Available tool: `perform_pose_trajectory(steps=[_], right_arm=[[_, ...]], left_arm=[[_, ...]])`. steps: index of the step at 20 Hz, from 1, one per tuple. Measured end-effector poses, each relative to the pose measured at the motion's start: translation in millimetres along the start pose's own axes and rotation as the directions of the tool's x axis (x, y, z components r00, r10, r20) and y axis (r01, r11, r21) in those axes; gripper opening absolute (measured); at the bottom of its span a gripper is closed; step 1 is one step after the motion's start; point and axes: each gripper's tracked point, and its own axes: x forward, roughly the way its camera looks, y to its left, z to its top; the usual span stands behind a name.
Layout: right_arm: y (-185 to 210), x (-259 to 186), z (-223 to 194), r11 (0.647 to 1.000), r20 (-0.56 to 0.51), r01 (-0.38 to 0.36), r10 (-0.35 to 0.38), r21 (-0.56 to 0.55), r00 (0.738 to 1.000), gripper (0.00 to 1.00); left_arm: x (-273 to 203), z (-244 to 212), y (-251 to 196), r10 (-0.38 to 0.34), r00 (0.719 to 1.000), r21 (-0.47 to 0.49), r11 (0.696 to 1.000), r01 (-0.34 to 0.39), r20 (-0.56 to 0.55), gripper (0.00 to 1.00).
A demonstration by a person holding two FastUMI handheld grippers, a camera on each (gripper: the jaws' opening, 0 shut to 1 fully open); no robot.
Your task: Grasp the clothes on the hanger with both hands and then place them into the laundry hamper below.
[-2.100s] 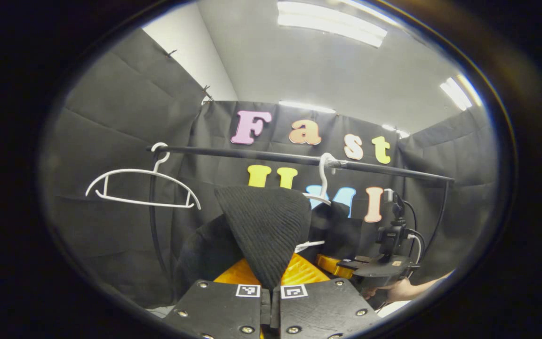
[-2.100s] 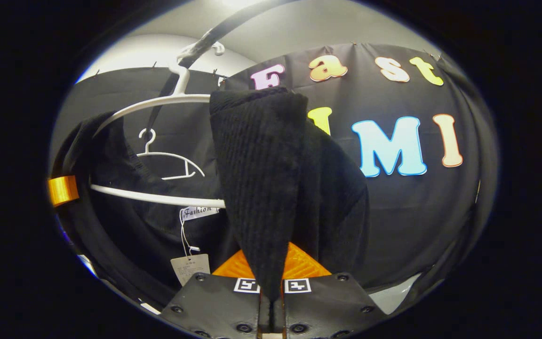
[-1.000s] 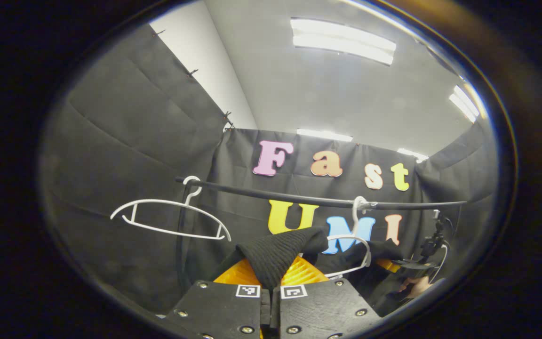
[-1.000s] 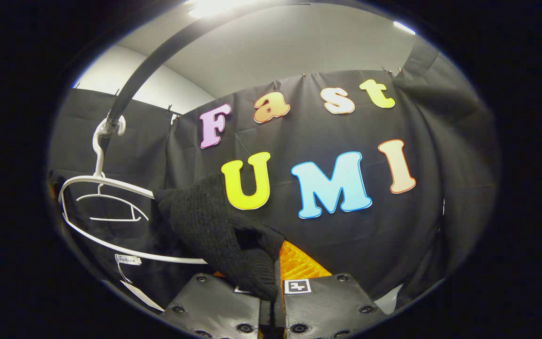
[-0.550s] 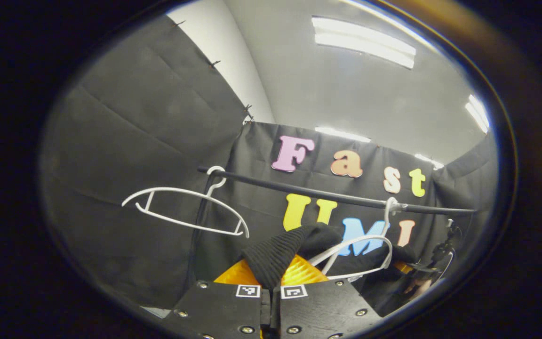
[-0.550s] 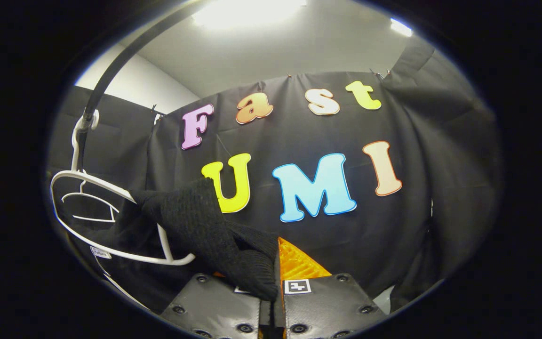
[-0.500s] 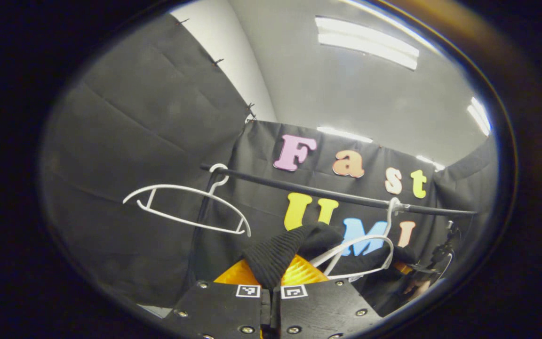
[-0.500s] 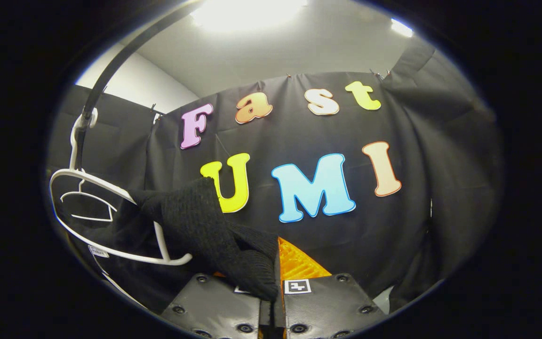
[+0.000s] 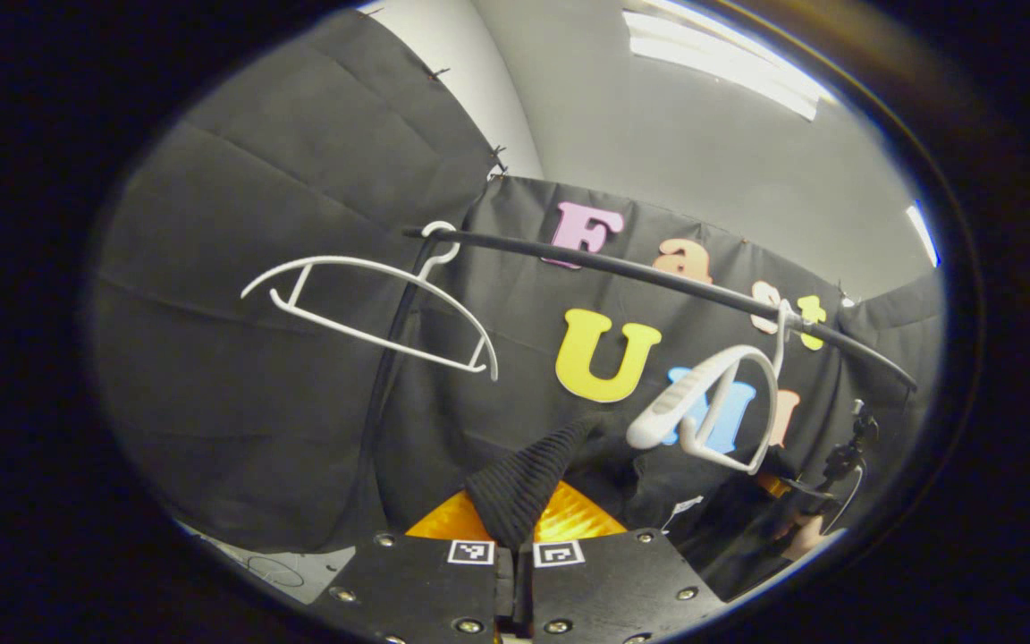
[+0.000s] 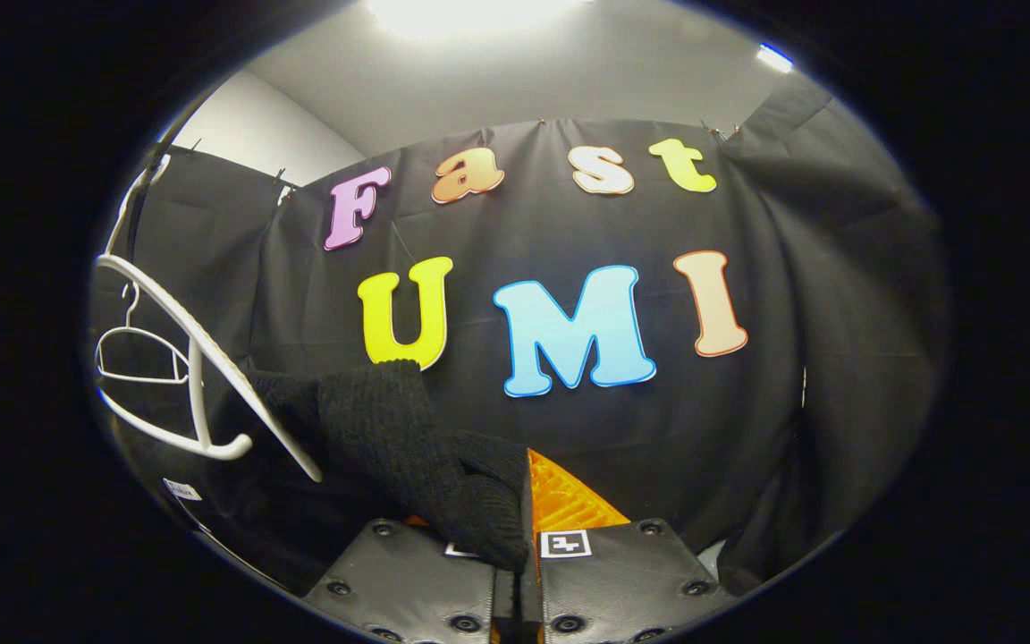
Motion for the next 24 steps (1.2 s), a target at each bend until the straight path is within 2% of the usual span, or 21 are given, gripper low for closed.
perform_pose_trajectory(steps=[4,10,14,19,24], right_arm=[[-13,-9,-13,1.0,0.009,-0.008,0.008,-0.028,1.0,0.07],[-23,-16,-65,0.998,-0.108,-0.062,0.059,-0.025,0.992,0.07],[-27,-39,-88,0.989,-0.152,-0.125,0.113,-0.073,0.982,0.07],[-38,-89,-114,0.987,-0.237,-0.137,0.115,-0.079,0.965,0.07],[-31,-151,-144,0.994,-0.338,-0.095,0.069,-0.061,0.939,0.07]], left_arm=[[-5,-28,4,0.038,0.998,0.003,0.999,-0.038,-0.041,0.01],[-29,-82,-2,0.104,0.988,0.006,0.995,-0.104,-0.119,0.0],[-48,-105,-8,0.122,0.98,0.012,0.993,-0.121,-0.156,0.01],[-51,-128,-22,0.087,0.973,0.078,0.994,-0.072,-0.213,0.01],[-76,-165,-9,0.033,0.94,0.127,0.992,0.011,-0.339,0.0]])
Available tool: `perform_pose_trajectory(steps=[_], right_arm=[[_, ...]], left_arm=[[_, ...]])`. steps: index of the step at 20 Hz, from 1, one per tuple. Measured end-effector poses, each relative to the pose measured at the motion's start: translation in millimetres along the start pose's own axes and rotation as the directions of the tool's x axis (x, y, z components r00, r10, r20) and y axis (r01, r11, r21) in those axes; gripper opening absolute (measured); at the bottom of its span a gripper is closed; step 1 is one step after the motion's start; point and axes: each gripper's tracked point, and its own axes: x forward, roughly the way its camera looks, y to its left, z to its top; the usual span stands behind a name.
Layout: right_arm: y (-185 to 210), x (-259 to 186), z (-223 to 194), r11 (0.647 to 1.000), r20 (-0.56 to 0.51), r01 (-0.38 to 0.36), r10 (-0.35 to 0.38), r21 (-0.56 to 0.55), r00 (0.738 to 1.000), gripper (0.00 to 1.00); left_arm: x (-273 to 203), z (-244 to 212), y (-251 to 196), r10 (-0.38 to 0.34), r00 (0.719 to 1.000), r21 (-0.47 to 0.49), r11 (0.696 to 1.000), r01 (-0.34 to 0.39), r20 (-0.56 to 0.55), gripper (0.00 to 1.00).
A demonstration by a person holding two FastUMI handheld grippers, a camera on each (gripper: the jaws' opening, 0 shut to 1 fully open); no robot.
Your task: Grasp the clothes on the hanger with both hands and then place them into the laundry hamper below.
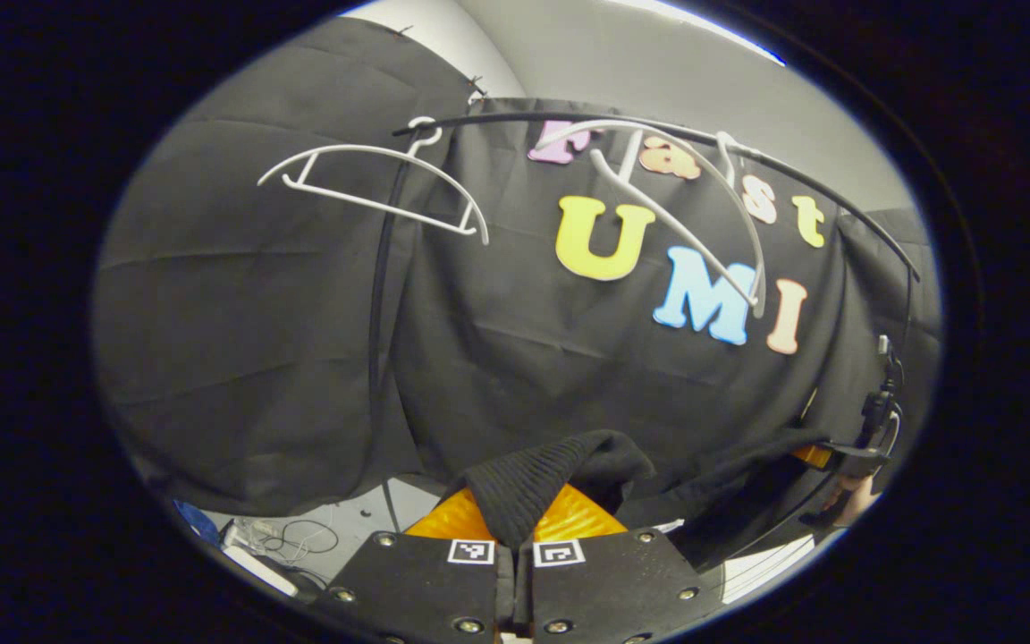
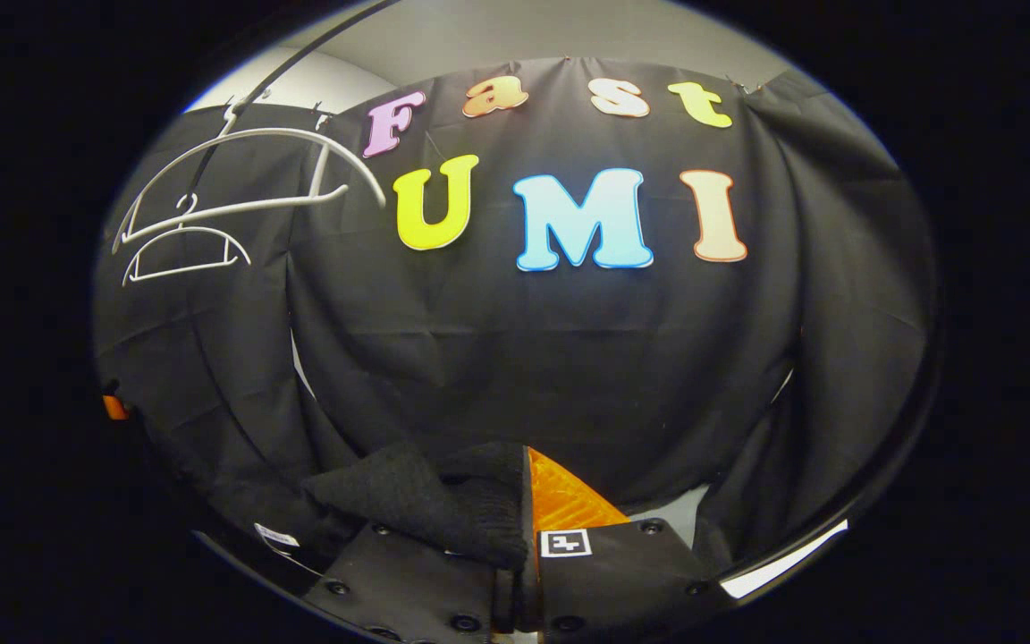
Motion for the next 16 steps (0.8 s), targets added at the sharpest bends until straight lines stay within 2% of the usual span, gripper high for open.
perform_pose_trajectory(steps=[7,10,16], right_arm=[[46,-65,-49,0.999,-0.095,0.048,-0.047,0.008,0.994,0.07],[63,-85,-73,0.996,-0.134,0.079,-0.075,0.027,0.988,0.07],[88,-94,-130,0.995,-0.253,0.098,-0.088,0.026,0.963,0.07]], left_arm=[[1,-49,9,-0.13,0.984,0.096,0.985,0.142,-0.12,0.0],[6,-70,3,-0.193,0.968,0.05,0.978,0.203,-0.158,0.01],[22,-118,-3,-0.271,0.93,0.084,0.95,0.299,-0.247,0.01]])
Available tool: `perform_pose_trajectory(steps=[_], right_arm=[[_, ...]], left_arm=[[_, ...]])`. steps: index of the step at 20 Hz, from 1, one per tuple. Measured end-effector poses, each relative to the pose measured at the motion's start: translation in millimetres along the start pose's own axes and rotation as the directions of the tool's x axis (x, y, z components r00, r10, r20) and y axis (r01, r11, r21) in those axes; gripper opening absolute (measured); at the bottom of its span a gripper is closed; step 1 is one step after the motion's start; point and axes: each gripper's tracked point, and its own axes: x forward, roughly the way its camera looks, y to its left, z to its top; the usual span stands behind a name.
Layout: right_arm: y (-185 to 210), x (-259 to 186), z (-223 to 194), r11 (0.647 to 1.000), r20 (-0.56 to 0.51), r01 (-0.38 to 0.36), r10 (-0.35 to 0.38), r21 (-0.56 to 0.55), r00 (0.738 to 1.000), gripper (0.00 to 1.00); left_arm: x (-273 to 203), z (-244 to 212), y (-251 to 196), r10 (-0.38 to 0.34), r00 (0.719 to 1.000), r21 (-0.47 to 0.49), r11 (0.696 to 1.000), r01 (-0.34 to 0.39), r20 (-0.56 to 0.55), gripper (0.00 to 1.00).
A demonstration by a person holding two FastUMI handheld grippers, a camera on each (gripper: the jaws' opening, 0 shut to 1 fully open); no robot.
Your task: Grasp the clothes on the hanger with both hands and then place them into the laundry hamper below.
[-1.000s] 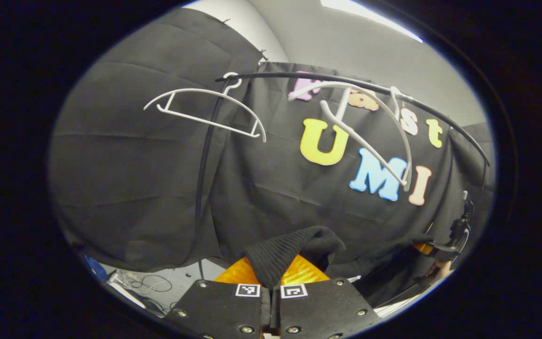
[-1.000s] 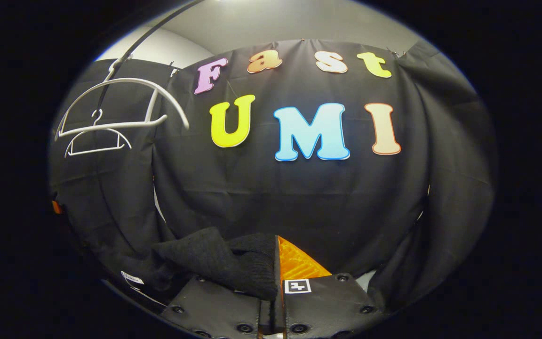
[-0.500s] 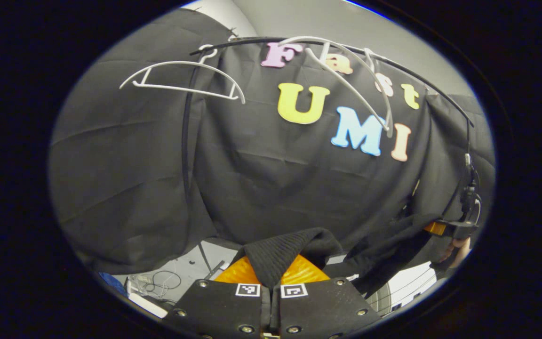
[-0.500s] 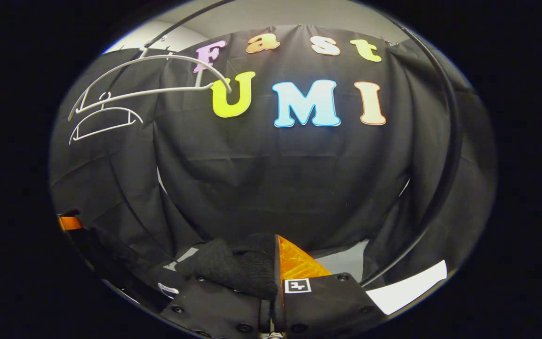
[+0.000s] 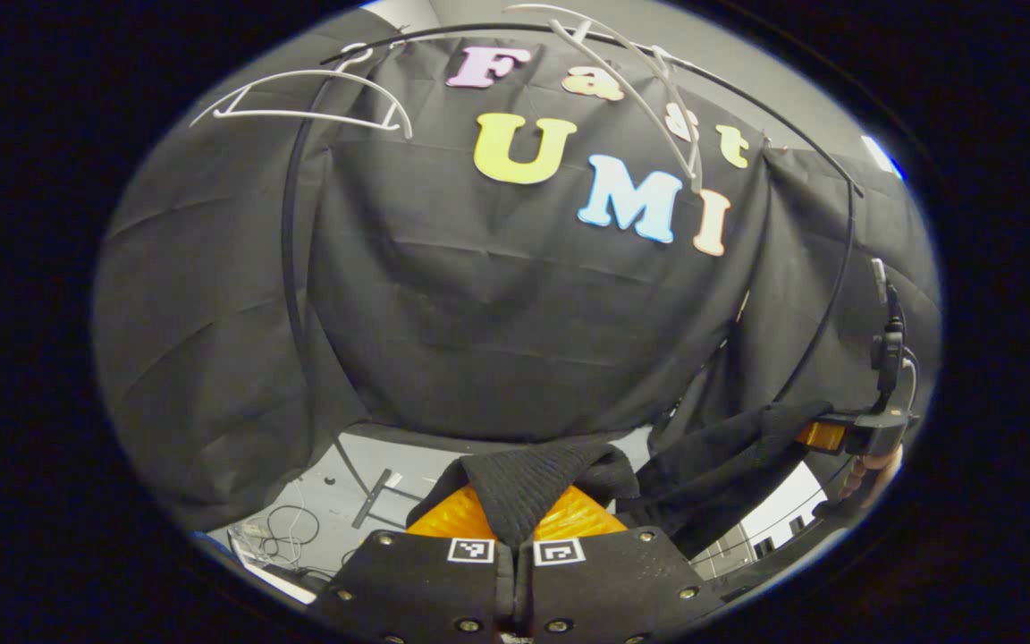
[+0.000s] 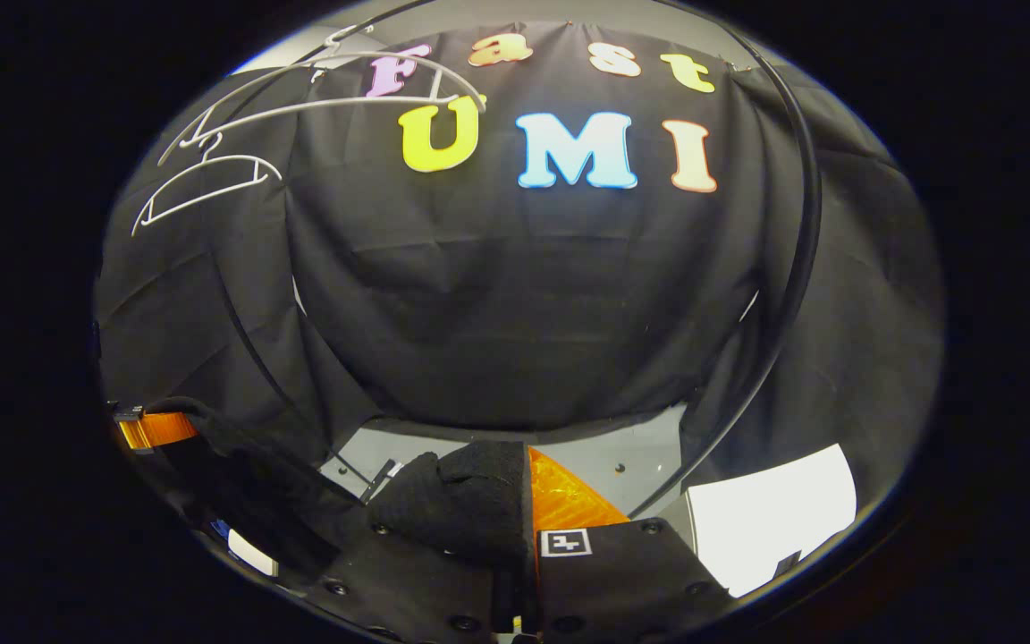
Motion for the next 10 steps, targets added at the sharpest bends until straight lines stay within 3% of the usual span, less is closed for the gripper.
perform_pose_trajectory(steps=[10], right_arm=[[25,25,-54,1.0,-0.155,-0.02,0.024,0.023,0.988,0.07]], left_arm=[[25,-48,14,0.038,0.992,0.112,0.993,-0.025,-0.118,0.02]])
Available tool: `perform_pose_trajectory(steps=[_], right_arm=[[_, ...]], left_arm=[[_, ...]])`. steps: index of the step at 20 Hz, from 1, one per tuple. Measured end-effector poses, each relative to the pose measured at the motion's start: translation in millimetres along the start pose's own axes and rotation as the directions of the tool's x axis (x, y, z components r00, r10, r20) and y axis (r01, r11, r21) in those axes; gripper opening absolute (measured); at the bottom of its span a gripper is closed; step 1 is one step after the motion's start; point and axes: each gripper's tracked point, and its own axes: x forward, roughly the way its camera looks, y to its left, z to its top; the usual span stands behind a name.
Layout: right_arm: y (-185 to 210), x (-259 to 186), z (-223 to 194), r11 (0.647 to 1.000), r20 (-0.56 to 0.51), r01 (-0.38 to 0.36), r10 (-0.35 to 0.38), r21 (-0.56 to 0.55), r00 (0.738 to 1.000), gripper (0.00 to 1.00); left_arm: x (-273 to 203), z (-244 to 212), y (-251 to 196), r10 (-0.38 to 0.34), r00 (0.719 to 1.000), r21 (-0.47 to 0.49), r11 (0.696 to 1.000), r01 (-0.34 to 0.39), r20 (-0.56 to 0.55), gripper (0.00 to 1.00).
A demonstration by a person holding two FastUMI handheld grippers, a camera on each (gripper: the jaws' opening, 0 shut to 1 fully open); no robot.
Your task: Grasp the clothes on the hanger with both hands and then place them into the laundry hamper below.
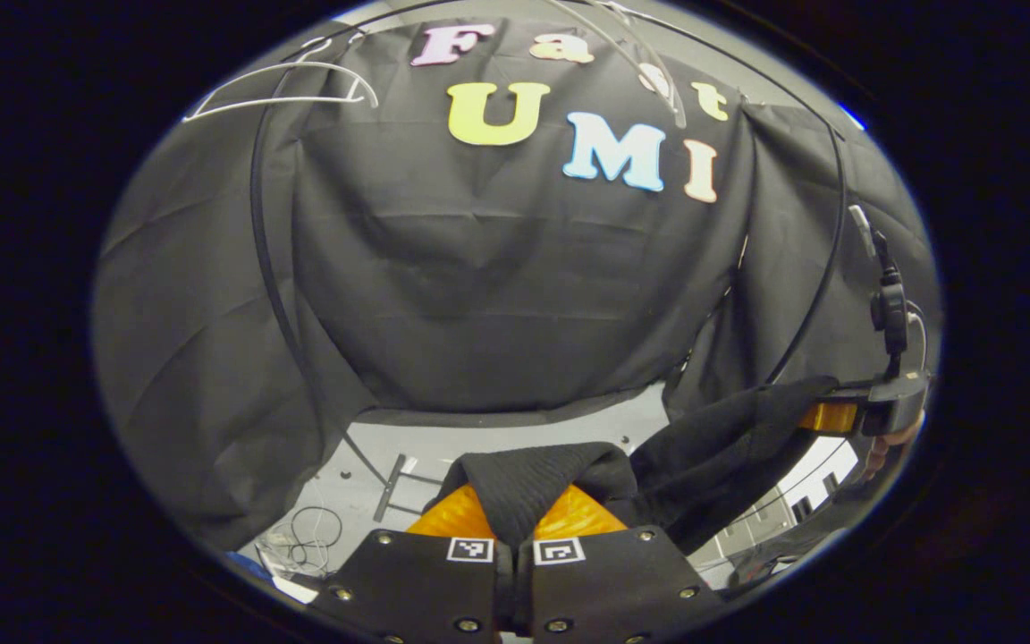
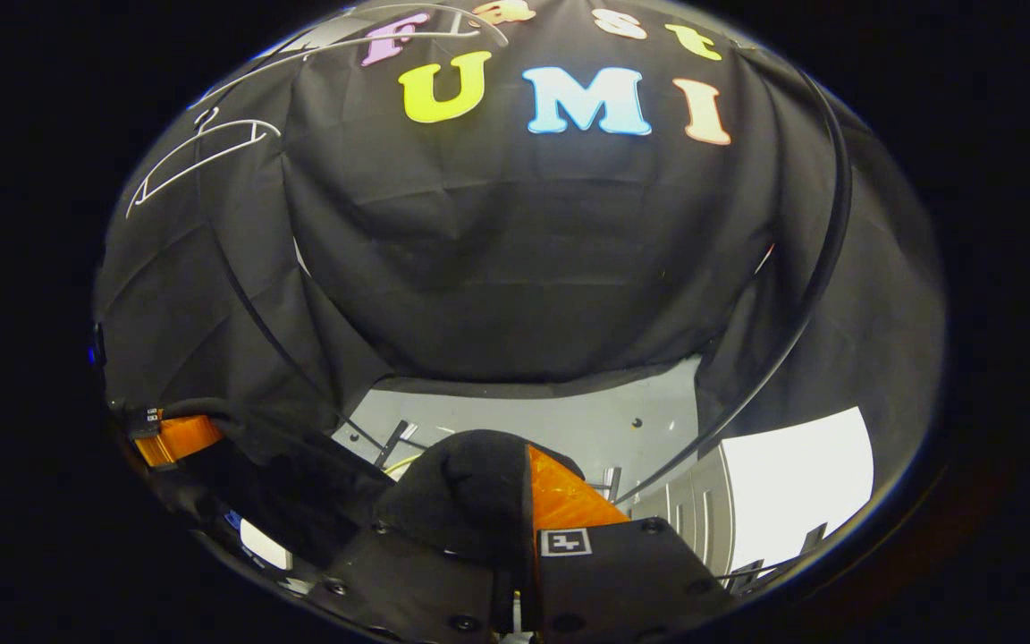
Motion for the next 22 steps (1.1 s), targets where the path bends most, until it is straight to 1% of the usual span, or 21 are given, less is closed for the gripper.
perform_pose_trajectory(steps=[7,9,11,12,13,14,15,16,17,18,19,20,22], right_arm=[[-2,13,-38,1.0,-0.126,0.004,-0.001,0.021,0.992,0.08],[-2,13,-50,0.999,-0.154,0.015,-0.01,0.029,0.988,0.09],[-1,14,-57,0.999,-0.176,0.027,-0.02,0.039,0.984,0.08],[-1,14,-60,0.999,-0.189,0.029,-0.02,0.045,0.982,0.1],[-1,14,-63,0.998,-0.199,0.034,-0.024,0.047,0.98,0.1],[0,12,-63,0.998,-0.204,0.036,-0.025,0.048,0.979,0.1],[1,12,-65,0.998,-0.207,0.033,-0.022,0.051,0.978,0.12],[1,12,-64,0.998,-0.207,0.032,-0.02,0.056,0.978,0.19],[5,10,-65,0.998,-0.211,0.025,-0.011,0.065,0.977,0.26],[6,8,-65,0.997,-0.214,0.021,-0.005,0.073,0.977,0.29],[9,5,-63,0.996,-0.213,0.008,0.01,0.088,0.977,0.31],[11,2,-60,0.995,-0.208,0.0,0.02,0.098,0.978,0.46],[5,-5,-54,0.995,-0.187,0.003,0.016,0.102,0.982,0.82]], left_arm=[[34,-15,6,0.011,0.997,0.019,1.0,-0.01,-0.079,0.02],[41,-28,7,0.009,0.994,0.018,1.0,-0.007,-0.11,0.04],[47,-34,8,0.006,0.992,0.027,1.0,-0.002,-0.126,0.02],[49,-36,8,0.003,0.991,0.031,1.0,0.001,-0.131,0.05],[52,-37,7,-0.008,0.99,0.029,1.0,0.012,-0.138,0.02],[51,-38,4,-0.016,0.99,0.026,0.999,0.02,-0.139,0.06],[53,-39,3,-0.02,0.99,0.024,0.999,0.024,-0.14,0.08],[53,-40,3,-0.024,0.99,0.019,0.999,0.027,-0.142,0.09],[54,-40,4,-0.021,0.989,0.014,1.0,0.024,-0.145,0.14],[54,-42,7,-0.016,0.989,0.008,1.0,0.017,-0.145,0.19],[54,-40,8,-0.021,0.989,-0.002,1.0,0.021,-0.147,0.34],[52,-43,9,-0.019,0.989,-0.013,1.0,0.017,-0.148,0.49],[49,-50,12,-0.009,0.987,-0.033,0.999,0.004,-0.162,0.8]])
